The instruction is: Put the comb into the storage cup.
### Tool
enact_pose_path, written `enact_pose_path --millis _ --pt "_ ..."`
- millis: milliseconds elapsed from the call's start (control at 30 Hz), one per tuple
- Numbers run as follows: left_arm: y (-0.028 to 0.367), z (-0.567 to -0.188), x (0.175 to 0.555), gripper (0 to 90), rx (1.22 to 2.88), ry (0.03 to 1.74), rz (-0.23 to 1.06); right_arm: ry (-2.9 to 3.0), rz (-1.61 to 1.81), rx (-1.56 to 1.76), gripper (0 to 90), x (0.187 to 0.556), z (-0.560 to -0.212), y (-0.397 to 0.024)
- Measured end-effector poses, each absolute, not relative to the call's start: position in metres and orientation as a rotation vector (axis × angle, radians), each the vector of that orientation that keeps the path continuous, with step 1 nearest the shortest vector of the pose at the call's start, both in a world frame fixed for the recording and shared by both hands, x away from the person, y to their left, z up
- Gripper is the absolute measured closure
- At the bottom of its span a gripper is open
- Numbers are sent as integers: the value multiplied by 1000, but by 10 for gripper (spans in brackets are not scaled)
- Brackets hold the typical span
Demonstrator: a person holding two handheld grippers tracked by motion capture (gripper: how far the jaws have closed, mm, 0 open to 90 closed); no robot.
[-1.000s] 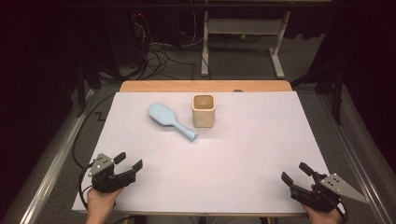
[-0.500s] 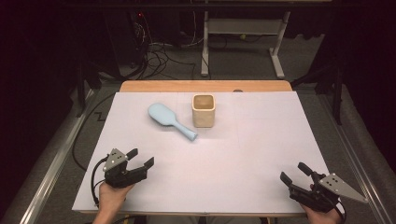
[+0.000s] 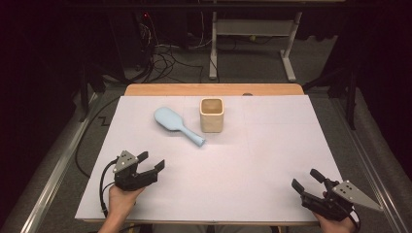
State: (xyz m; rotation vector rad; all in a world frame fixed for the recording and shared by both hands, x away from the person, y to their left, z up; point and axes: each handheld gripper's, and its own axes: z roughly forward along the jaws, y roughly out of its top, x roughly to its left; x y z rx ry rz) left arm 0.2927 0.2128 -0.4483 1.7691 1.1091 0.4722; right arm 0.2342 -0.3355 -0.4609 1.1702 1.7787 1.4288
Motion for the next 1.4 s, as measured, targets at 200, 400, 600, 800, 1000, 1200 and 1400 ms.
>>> enact_pose_path --millis 200,400,600,800,1000,1200,1400 --pt "209 -448 297 281 1770 1109 464 1779 1430 1170 227 234 -461 -335" --pt "207 -449 299 281 1776 1110 461 1778 1434 1171 228 234 -461 -336" --pt "204 -449 303 282 1775 1107 459 1778 1435 1172 228 234 -461 -336" --pt "197 -448 308 282 1783 1090 457 1778 1434 1174 229 234 -461 -336" --pt "191 -444 313 283 1792 1080 465 1778 1435 1174 229 234 -461 -336" --pt "183 -442 317 283 1793 1069 460 1779 1436 1172 228 234 -461 -336" --pt "178 -440 322 285 1798 1062 458 1780 1438 1171 228 234 -461 -336"
